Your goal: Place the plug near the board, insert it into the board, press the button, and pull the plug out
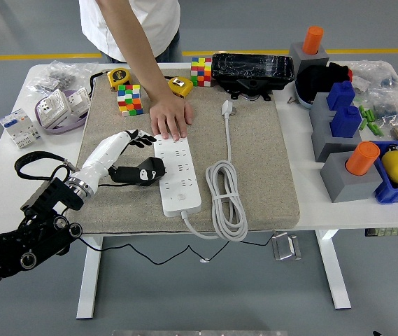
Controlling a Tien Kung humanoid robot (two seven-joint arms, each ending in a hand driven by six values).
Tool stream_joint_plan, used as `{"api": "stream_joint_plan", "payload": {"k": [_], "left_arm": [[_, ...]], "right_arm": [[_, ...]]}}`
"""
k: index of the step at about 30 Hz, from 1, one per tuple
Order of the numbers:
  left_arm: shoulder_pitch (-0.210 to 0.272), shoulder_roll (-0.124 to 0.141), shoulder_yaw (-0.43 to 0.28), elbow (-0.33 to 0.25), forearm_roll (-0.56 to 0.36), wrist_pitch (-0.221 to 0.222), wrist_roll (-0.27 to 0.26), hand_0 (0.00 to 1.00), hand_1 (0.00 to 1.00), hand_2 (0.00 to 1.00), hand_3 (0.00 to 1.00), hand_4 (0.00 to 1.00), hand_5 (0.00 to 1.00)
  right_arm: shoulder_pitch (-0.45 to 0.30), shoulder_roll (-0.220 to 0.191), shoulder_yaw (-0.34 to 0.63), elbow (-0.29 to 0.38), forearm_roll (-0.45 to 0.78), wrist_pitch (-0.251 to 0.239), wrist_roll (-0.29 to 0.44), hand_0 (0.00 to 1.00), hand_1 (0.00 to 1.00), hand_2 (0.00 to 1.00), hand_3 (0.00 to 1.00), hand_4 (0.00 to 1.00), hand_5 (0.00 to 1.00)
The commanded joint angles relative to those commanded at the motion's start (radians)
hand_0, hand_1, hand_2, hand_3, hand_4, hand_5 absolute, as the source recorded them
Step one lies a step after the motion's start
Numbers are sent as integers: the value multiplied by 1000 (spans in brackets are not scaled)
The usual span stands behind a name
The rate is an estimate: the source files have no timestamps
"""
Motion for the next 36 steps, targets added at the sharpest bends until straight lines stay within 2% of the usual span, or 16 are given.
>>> {"api": "stream_joint_plan", "payload": {"k": [5, 6, 9, 11, 12, 14, 17, 18, 21, 31, 36], "left_arm": [[69, 9, -59, -116, 33, 73, 22, 698, 672, 696, 730, 998, 558], [83, 9, -68, -136, 46, 86, 36, 742, 743, 760, 768, 982, 634], [119, 10, -85, -190, 89, 112, 96, 742, 743, 760, 768, 982, 634], [151, 12, -85, -232, 132, 132, 161, 742, 743, 760, 768, 982, 634], [162, 11, -85, -243, 146, 136, 185, 825, 813, 805, 815, 925, 726], [190, 7, -86, -262, 168, 145, 228, 825, 813, 805, 815, 925, 726], [226, -6, -87, -273, 197, 163, 271, 825, 813, 805, 815, 925, 726], [230, -8, -86, -273, 199, 166, 276, 839, 827, 813, 826, 912, 761], [242, -14, -74, -272, 216, 166, 294, 839, 827, 813, 826, 912, 761], [265, -4, -58, -273, 220, 166, 329, 833, 823, 808, 816, 895, 782], [263, -7, -53, -270, 217, 166, 352, 825, 820, 806, 812, 888, 785]], "right_arm": [[-3, -1, 4, 0, -4, 0, 0, 613, 645, 659, 557, 952, 496], [-5, -2, 5, 1, -4, 0, 0, 613, 645, 659, 557, 953, 497], [-8, -2, 6, 0, -7, 0, 0, 613, 645, 659, 557, 953, 497], [-10, -3, 8, 1, -9, -1, 0, 613, 645, 659, 557, 953, 497], [-11, -4, 8, 1, -9, -1, 0, 612, 645, 658, 557, 953, 496], [-12, -4, 10, 2, -10, -1, 0, 612, 645, 658, 557, 953, 496], [-13, -5, 9, 1, -11, -1, 2, 612, 645, 658, 557, 953, 496], [-13, -5, 9, 1, -10, -2, 3, 614, 645, 657, 557, 953, 496], [-12, -3, 10, 1, -9, -2, 5, 614, 645, 657, 557, 953, 496], [-13, -4, 11, 5, -12, -4, 8, 613, 645, 657, 556, 953, 495], [-13, -4, 10, 6, -11, -4, 9, 611, 644, 656, 556, 953, 494]]}}
